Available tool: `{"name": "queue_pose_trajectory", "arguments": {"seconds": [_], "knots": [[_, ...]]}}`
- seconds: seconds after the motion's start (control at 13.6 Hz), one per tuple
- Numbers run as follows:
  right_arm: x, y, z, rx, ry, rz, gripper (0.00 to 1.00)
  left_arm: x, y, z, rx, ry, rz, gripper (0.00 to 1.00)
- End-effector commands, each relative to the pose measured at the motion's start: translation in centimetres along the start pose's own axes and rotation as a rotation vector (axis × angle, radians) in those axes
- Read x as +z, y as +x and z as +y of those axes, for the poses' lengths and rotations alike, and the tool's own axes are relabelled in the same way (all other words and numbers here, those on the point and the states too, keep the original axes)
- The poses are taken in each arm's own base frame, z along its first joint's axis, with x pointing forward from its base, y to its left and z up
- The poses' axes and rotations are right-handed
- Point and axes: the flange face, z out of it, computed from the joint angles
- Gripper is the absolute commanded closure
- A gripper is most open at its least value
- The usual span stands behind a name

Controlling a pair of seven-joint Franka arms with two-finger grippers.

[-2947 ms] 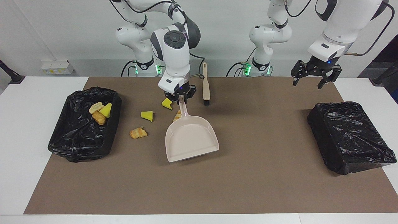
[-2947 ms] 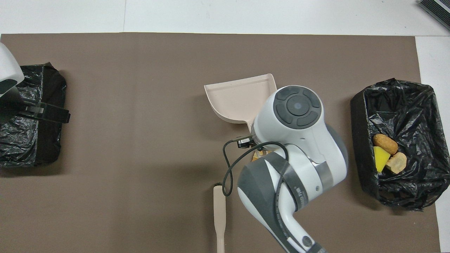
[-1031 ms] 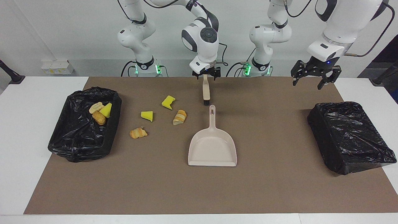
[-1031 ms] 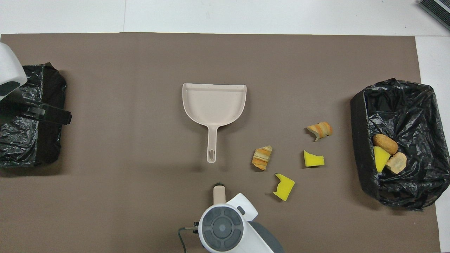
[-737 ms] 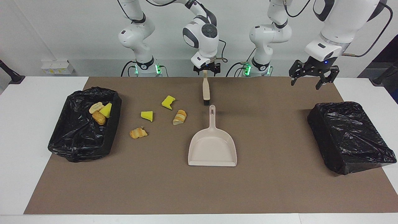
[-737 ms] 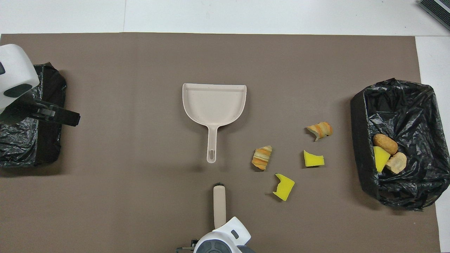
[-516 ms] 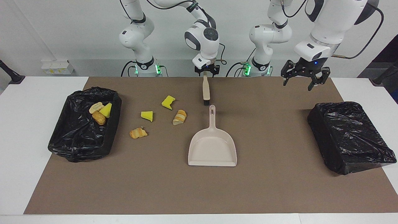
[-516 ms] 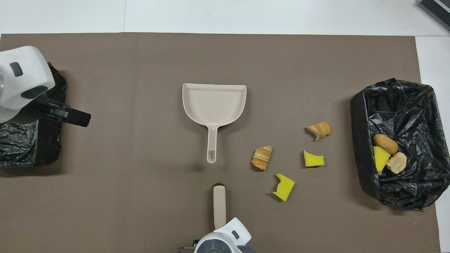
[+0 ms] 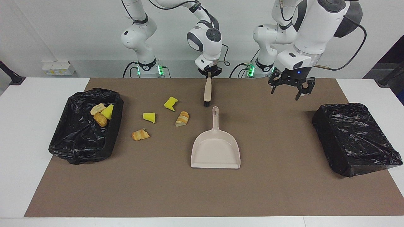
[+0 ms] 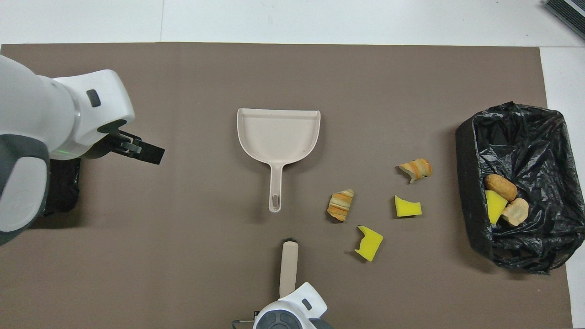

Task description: Sweep and dump trash in bin

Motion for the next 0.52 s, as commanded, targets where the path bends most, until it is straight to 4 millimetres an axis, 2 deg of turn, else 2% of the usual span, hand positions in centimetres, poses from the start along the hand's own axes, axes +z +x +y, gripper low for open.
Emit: {"name": "queue_pose_trajectory", "arguments": {"seconds": [0.0, 0.07, 0.22, 0.44], "knots": [[-1.3, 0.9, 0.8, 0.012, 0.013, -0.015, 1.00, 2.5, 0.9, 3.1, -0.030, -0.014, 0.008, 0.00], [-2.4, 1.9, 2.0, 0.001, -0.001, -0.029, 1.00, 3.2, 1.3, 4.0, -0.040, -0.017, 0.011, 0.00], [-4.8, 4.4, 6.0, -0.040, -0.045, -0.055, 1.00, 5.5, 2.1, 6.4, -0.041, -0.025, 0.003, 0.00], [-8.4, 6.8, 10.8, -0.093, -0.100, -0.022, 1.00, 9.9, 2.8, 10.3, -0.060, -0.034, -0.012, 0.00]]}}
